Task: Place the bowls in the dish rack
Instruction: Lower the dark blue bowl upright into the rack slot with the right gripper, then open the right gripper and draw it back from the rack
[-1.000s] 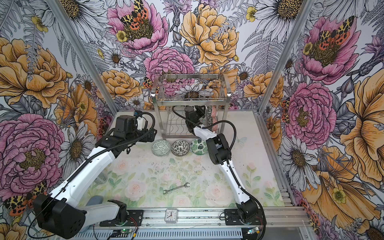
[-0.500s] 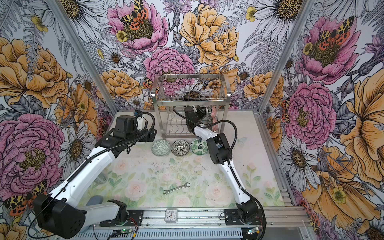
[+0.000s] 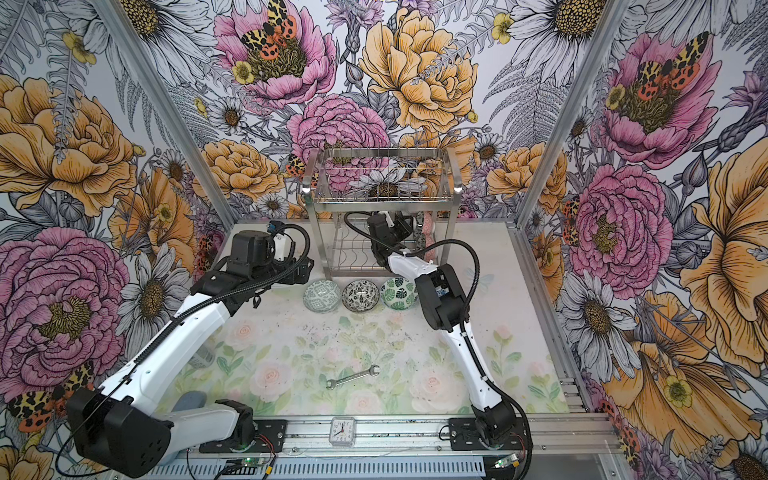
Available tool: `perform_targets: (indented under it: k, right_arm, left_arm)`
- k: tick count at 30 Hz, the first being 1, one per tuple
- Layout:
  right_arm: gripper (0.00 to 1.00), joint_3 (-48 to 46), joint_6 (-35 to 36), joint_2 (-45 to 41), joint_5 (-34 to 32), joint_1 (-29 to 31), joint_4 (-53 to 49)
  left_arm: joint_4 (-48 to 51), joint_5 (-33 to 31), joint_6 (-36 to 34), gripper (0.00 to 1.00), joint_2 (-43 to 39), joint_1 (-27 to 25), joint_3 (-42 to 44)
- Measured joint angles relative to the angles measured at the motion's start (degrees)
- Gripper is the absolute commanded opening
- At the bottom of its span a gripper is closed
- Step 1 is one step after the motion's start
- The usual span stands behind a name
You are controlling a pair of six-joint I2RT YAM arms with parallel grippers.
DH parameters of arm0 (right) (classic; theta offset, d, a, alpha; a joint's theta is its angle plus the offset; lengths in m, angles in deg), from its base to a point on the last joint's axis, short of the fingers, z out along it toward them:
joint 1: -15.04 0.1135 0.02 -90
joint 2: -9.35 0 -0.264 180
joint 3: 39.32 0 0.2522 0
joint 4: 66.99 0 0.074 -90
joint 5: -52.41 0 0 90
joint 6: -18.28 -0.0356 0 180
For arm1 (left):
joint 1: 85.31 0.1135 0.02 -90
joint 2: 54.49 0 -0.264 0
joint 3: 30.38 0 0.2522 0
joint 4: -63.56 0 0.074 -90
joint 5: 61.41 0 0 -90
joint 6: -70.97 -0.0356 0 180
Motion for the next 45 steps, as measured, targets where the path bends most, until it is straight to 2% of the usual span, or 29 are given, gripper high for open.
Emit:
perform_targets:
  k: [3,10,19,36,42,45]
  right_arm:
    - [0.5,-1.64,-0.22,-1.77,0.48,0.2,0.02]
    - [0.81,-6.88,-1.14,-6.36,1.42,0.63,-0.11]
    - [1.0,-17.38,-4.52,-15.61,4.2,1.22,-1.27]
    - [1.0,-42.88,-19.91,-41.75,22.43,4.96,-7.32]
    - [1.0,-50.71,-24.02,-51.43,28.26,3.91,-9.29]
    - [0.99,-53.24,-25.86,-56.17,31.98,2.29,-11.15]
  left_arm:
    - [0.0,0.0,0.0,0.99,0.0,0.0,0.0]
    - [0.02,-0.02,-0.02,0.99,-0.11,-0.11,0.0]
    - [0.02,-0.02,-0.07,0.99,-0.66,-0.68,0.07]
    - [0.04,-0.07,-0.94,0.99,-0.7,-1.4,0.15]
    - [0.13,-0.15,-0.98,0.99,-0.85,-2.32,0.15]
    - [0.76,-1.44,-0.85,0.99,-0.79,-5.03,0.09]
